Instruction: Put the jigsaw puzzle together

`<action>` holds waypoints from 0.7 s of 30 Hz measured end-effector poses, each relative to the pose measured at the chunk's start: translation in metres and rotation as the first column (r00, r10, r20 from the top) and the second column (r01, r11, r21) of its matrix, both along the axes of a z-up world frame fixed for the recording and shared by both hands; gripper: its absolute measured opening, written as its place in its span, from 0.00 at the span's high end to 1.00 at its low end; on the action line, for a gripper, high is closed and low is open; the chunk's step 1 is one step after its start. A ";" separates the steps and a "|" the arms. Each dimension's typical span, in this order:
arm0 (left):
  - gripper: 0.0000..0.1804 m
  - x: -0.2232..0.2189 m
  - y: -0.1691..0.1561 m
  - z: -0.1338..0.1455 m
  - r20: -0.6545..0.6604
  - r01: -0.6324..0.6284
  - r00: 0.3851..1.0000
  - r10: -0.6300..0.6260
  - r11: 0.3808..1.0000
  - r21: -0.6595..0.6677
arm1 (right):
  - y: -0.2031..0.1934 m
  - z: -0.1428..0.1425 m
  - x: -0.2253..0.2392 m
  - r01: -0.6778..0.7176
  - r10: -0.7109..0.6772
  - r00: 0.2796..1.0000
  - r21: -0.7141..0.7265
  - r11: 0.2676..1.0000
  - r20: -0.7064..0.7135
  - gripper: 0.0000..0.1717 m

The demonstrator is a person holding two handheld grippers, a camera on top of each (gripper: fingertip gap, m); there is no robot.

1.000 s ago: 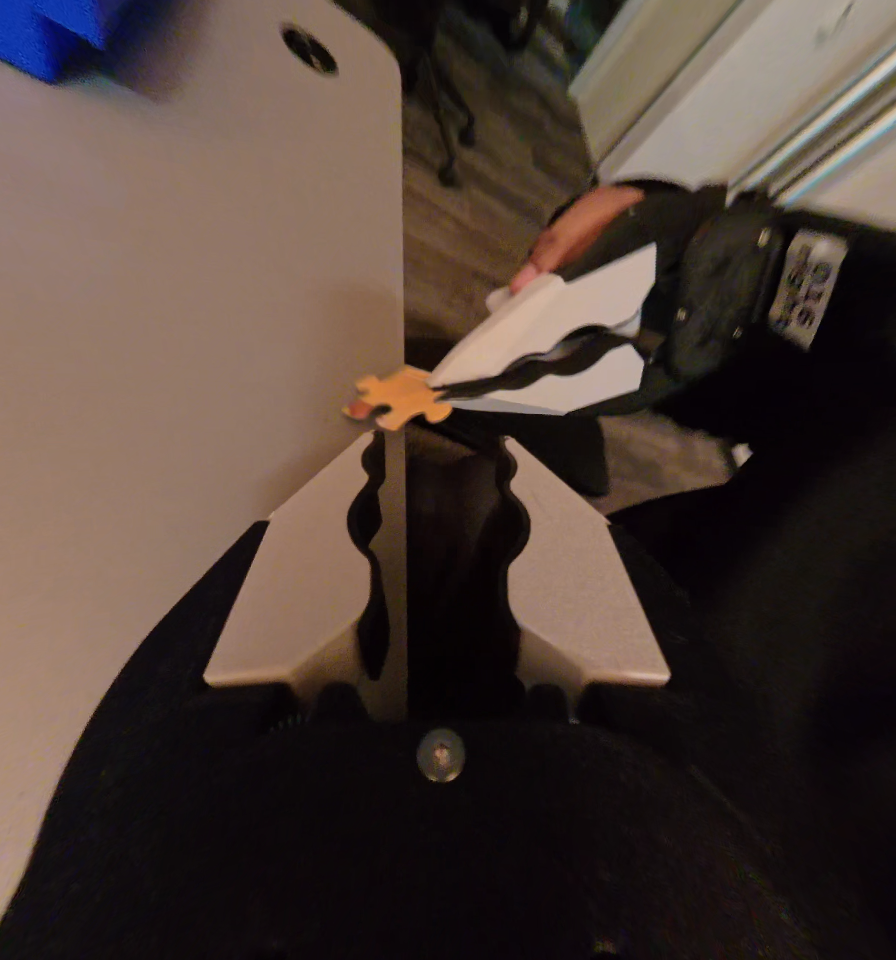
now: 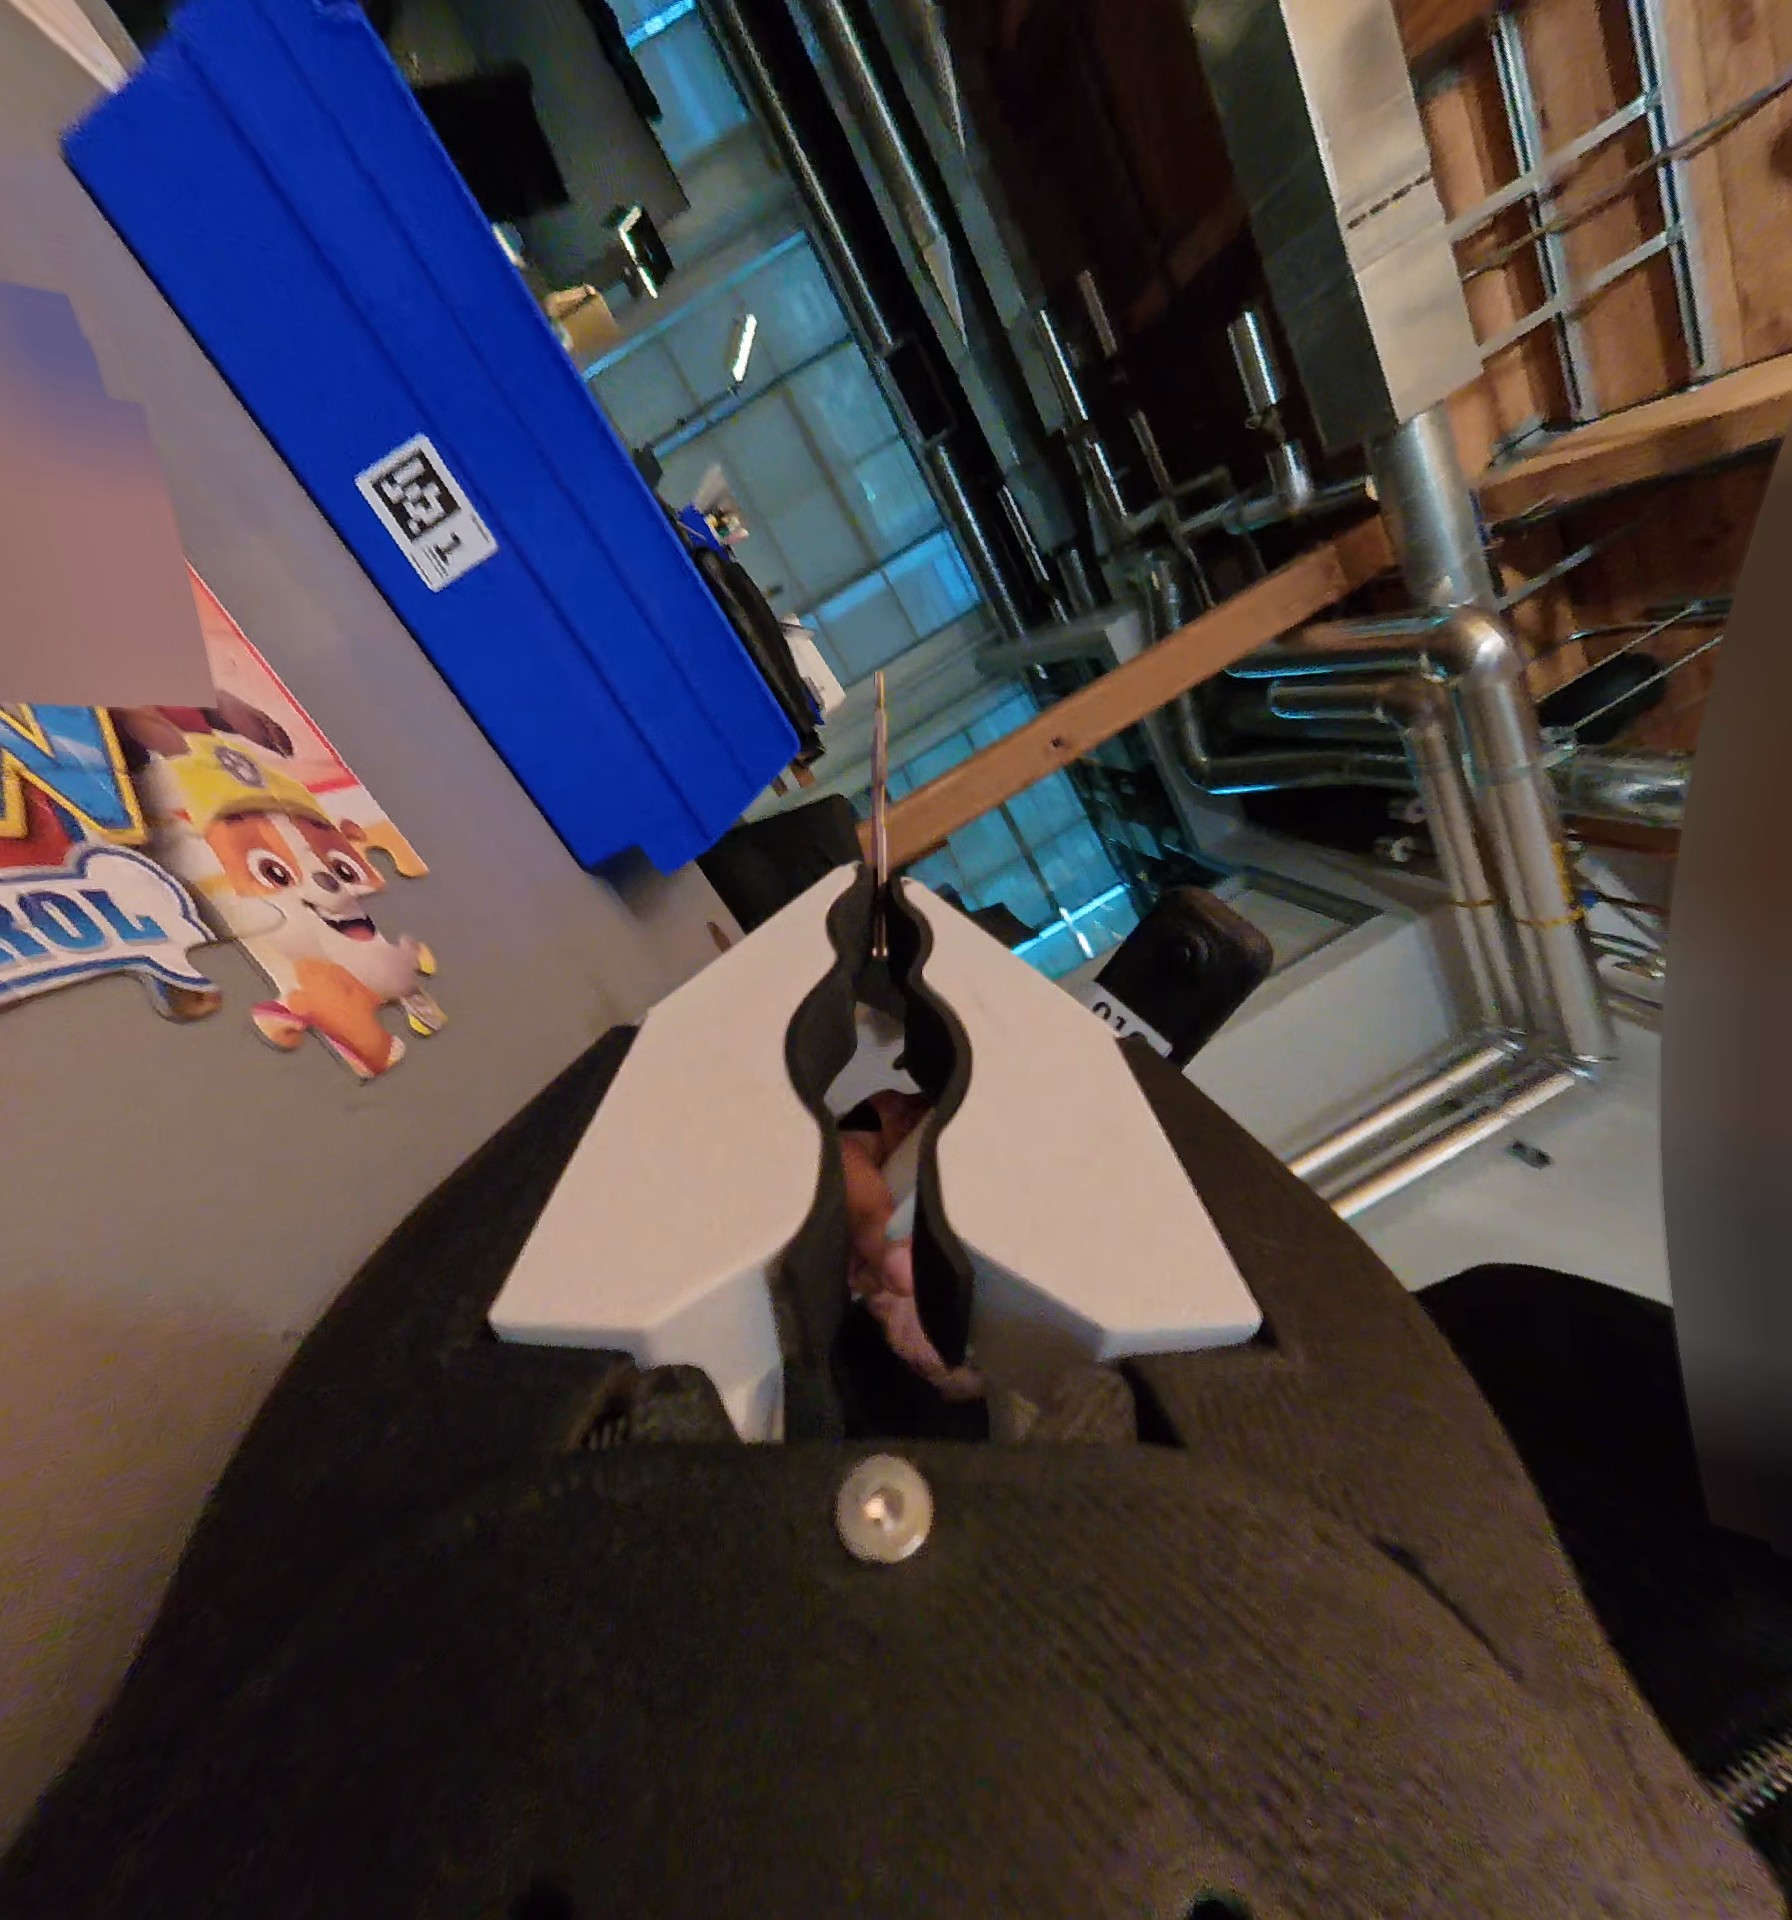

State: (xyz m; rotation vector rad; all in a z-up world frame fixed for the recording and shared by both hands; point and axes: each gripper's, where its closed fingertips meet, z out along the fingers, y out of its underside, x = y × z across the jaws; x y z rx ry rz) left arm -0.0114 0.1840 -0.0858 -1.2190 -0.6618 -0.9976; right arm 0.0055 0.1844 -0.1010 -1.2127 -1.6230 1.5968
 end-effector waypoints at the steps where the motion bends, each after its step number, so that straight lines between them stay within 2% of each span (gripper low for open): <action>1: 1.00 -0.002 0.000 0.001 -0.021 -0.021 1.000 0.021 1.000 -0.003 | 0.000 0.003 -0.003 0.003 -0.003 1.000 -0.022 1.000 -0.004 0.86; 4: 1.00 -0.001 0.001 0.002 -0.066 -0.041 0.997 0.041 0.999 -0.013 | -0.002 0.009 -0.011 -0.007 0.007 1.000 -0.066 0.998 -0.002 0.87; 7: 1.00 0.001 0.003 0.002 -0.076 -0.032 0.997 0.031 0.999 -0.013 | -0.002 0.010 -0.017 -0.009 0.010 1.000 -0.116 0.993 0.010 0.96; 11: 1.00 0.001 0.004 -0.002 -0.071 0.013 0.997 -0.016 0.999 -0.041 | 0.000 0.006 -0.016 -0.063 0.077 0.995 -0.219 0.974 0.058 0.98; 15: 0.97 0.002 0.005 -0.013 -0.166 0.070 0.981 -0.100 0.981 -0.179 | 0.024 -0.012 -0.014 -0.025 0.068 0.983 -0.236 0.971 0.173 1.00; 17: 0.96 0.000 0.006 -0.024 -0.279 0.043 0.952 -0.129 0.955 -0.294 | 0.037 -0.029 -0.014 0.013 0.049 0.961 -0.220 0.975 0.272 1.00; 21: 0.89 -0.010 0.011 -0.050 -0.469 -0.067 0.857 -0.213 0.857 -0.512 | 0.050 -0.064 -0.015 0.064 0.045 0.875 -0.208 0.976 0.483 1.00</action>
